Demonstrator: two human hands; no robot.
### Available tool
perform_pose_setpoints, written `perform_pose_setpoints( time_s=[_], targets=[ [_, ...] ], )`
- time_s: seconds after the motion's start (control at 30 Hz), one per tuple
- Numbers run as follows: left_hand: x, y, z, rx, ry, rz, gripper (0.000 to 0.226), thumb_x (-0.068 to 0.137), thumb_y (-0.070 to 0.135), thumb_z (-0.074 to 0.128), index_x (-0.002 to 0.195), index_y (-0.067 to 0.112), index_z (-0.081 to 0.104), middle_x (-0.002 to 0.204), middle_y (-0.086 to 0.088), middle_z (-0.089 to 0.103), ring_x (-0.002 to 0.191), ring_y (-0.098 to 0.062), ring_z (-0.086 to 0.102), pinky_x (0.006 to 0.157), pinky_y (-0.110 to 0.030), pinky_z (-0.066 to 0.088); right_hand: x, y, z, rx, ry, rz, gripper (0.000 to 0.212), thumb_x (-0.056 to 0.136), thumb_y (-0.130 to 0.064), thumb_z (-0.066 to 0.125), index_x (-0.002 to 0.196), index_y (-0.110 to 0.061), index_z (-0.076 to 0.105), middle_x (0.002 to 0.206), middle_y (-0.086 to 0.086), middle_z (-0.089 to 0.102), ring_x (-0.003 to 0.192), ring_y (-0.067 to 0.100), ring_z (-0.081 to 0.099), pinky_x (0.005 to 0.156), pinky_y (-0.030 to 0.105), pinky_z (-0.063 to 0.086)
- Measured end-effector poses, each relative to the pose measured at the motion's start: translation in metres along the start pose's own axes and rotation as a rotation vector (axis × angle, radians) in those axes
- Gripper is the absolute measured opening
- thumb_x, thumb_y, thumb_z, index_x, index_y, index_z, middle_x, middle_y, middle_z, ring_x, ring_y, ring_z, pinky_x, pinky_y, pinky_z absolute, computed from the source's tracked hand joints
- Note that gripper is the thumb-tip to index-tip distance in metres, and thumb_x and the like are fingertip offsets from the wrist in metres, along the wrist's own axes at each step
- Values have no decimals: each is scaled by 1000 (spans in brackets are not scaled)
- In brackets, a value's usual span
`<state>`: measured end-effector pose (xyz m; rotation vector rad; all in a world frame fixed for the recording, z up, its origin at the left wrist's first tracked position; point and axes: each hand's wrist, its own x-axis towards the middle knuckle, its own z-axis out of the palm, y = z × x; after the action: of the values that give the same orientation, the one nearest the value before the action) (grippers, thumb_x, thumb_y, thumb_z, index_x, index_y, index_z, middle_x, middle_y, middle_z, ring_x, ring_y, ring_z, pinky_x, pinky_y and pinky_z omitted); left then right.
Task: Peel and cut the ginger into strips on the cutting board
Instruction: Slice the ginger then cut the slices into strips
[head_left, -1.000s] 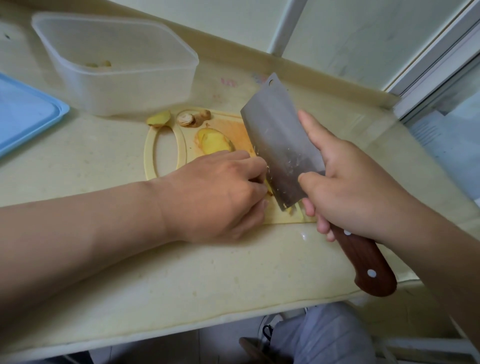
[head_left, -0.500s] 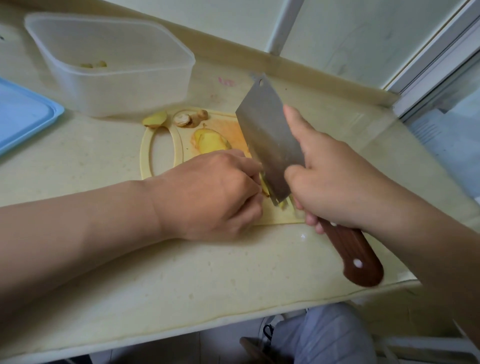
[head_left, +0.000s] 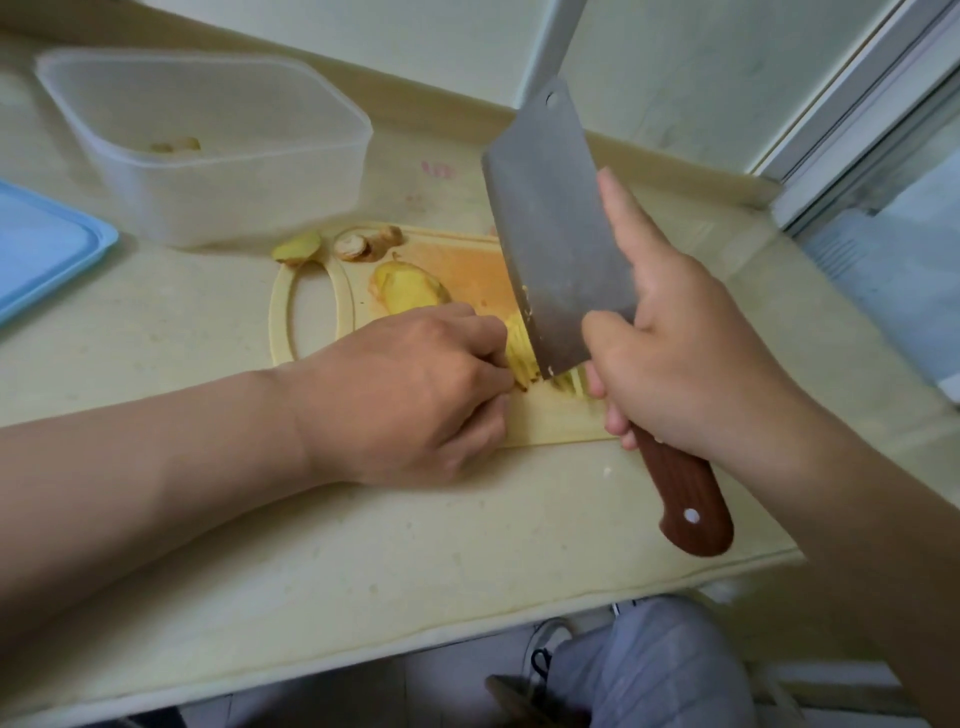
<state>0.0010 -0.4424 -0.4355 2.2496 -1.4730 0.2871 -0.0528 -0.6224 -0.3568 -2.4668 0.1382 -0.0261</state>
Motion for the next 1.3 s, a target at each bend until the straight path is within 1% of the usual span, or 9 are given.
perform_pose_setpoints(
  time_s=[0.17,0.27,0.5,0.63,0.73,0.83,0.97,1.13,1.3],
  targets=[
    [-1,1,1,-36,29,-22,42,97,28,41,81,8,74,88,-7,60,78,-23,57,82,-26,45,-8,4,5,-24,-77,19,95,93,-7,42,152,-72,8,73,14,67,43,23,64,42,37,57],
    [-1,1,1,-51,29,-35,42,97,29,41,83,9,75,91,-7,61,80,-23,58,82,-27,46,-8,4,7,-26,-100,26,95,93,-7,42,152,-72,8,70,11,67,43,22,63,42,37,57],
    [-2,0,1,-72,31,-35,43,97,29,39,81,11,74,94,-3,61,82,-20,57,83,-20,42,-7,-1,4,-47,-136,48,93,95,-7,41,153,-71,6,75,16,65,42,20,61,42,36,57],
    [-2,0,1,-91,44,-41,45,96,30,38,80,10,75,93,-3,62,81,-21,59,82,-28,48,-4,-3,5,-72,-172,77,91,97,-9,41,154,-70,3,84,10,64,43,19,62,43,34,56],
    [-2,1,1,-98,76,-51,45,95,29,39,75,8,74,88,-4,63,78,-22,60,78,-28,47,2,-7,5,-114,-214,92,92,96,-9,40,156,-66,-1,86,9,64,41,18,63,42,31,54],
    [-2,2,2,-88,106,-60,42,94,25,43,67,5,69,81,-7,62,72,-25,59,72,-30,47,12,-15,8,-152,-215,90,95,93,-7,40,160,-59,-3,79,11,66,38,17,61,41,30,53],
    [-1,1,3,-75,108,-49,42,93,25,43,68,3,70,81,-9,63,72,-27,59,73,-35,48,31,-21,14,-162,-180,101,100,86,-3,38,162,-53,-3,80,12,67,36,16,59,42,30,53],
    [-3,0,3,-54,123,-13,42,94,26,43,70,5,70,82,-9,63,74,-27,58,74,-37,49,36,-13,0,-125,-152,90,101,86,0,39,160,-59,4,77,11,67,43,22,64,44,32,53],
    [-2,-1,2,-7,235,4,36,92,21,49,59,8,57,68,-8,55,61,-29,50,61,-36,47,28,-7,-22,26,-57,87,97,91,0,40,160,-59,8,57,9,67,42,22,61,43,33,53]
  ],
)
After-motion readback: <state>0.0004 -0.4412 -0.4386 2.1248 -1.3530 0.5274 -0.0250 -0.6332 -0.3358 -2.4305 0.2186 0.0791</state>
